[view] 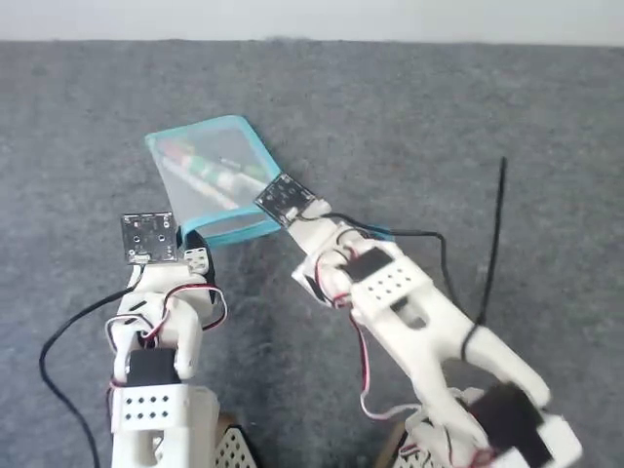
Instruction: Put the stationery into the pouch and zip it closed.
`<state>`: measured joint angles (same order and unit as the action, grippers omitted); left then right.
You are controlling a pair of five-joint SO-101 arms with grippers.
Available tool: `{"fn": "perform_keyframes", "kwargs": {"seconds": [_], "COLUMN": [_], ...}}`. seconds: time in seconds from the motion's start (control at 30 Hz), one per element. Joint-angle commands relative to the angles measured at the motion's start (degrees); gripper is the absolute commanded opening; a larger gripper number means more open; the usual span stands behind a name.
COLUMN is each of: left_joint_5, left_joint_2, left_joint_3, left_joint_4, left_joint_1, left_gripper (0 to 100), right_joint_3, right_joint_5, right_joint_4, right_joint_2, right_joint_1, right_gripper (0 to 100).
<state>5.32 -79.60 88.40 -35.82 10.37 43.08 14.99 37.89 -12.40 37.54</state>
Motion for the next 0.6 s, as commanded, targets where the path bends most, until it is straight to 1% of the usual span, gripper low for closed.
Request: {"fn": "perform_keyframes", "kwargs": {"seconds": [0.0,0.27,0.33,0.47,0.57], "left_joint_5": [-0.35,-0.44,-0.44,-0.44,-0.44], "left_joint_2": [-0.79,-0.79,-0.79,-0.79,-0.79], "left_joint_3": [-2.77,-2.77,-2.77,-2.77,-2.77], "left_joint_4": [1.76,1.76,1.85,1.85,1.85], "left_joint_1": [-0.44,-0.44,-0.44,-0.44,-0.53], "left_gripper": [1,1,1,1,1], "right_joint_3": [-7.21,-12.75,-13.36,-13.71,-13.71], "right_joint_5": [0.44,0.44,0.44,0.35,0.35], "right_joint_4": [-1.19,-5.41,-5.05,-4.00,-2.95], "right_joint_2": [3.74,13.76,14.20,13.05,10.95], "right_joint_1": [0.13,-0.40,-0.40,-1.45,-2.15], "right_gripper": [26.2,25.6,21.4,7.2,1.3]}}
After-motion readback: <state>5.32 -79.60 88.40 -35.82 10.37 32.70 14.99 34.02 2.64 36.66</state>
